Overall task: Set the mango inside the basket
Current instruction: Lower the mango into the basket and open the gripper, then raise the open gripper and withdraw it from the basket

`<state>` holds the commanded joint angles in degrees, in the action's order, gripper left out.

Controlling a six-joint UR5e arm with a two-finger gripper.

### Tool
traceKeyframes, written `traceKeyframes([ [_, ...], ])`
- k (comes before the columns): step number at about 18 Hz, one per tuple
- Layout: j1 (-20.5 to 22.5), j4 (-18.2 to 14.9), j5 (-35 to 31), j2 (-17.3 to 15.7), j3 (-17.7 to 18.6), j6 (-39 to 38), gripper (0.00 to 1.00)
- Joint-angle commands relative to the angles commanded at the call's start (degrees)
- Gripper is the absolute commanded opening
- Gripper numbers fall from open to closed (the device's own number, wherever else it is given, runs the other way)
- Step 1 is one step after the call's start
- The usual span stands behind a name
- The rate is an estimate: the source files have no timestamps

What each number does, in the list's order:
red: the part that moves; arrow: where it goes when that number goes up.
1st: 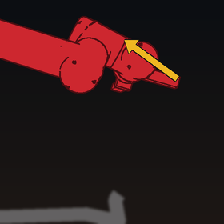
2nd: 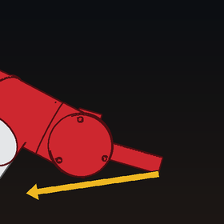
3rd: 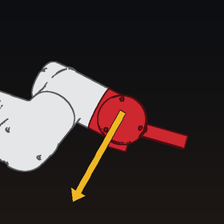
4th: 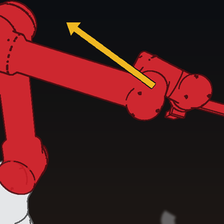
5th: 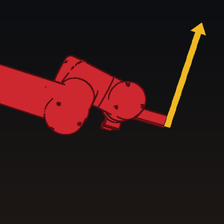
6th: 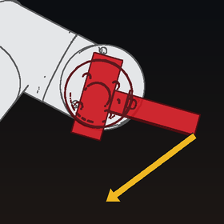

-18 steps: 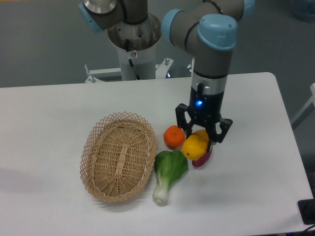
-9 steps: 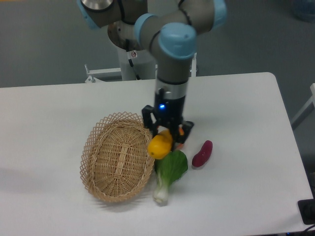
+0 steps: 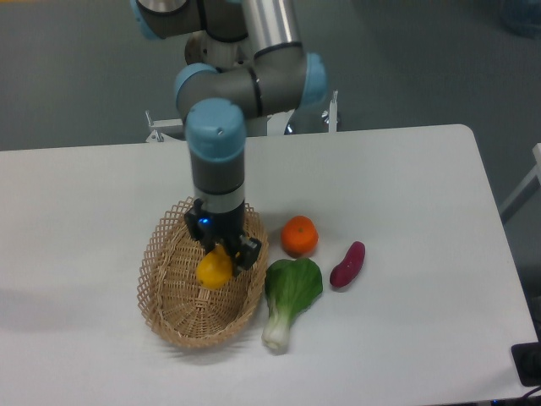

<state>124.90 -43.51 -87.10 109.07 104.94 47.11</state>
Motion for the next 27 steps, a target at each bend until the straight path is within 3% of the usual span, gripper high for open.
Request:
traceKeyframes([
  [10, -2.8, 0.4, -0.1, 3.2, 0.8, -1.3, 0.55],
  [12, -2.8, 0.5, -0.2, 3.2, 0.6, -1.3, 0.69],
  [14, -2.8, 0.5, -0.2, 3.2, -0.1, -1.3, 0.99],
  [20, -2.2, 0.4, -0.3, 1.2, -0.7, -1.2, 1.0],
  [27, 7.3, -0.5, -2.1, -2.8, -5.3, 0.7, 1.0],
])
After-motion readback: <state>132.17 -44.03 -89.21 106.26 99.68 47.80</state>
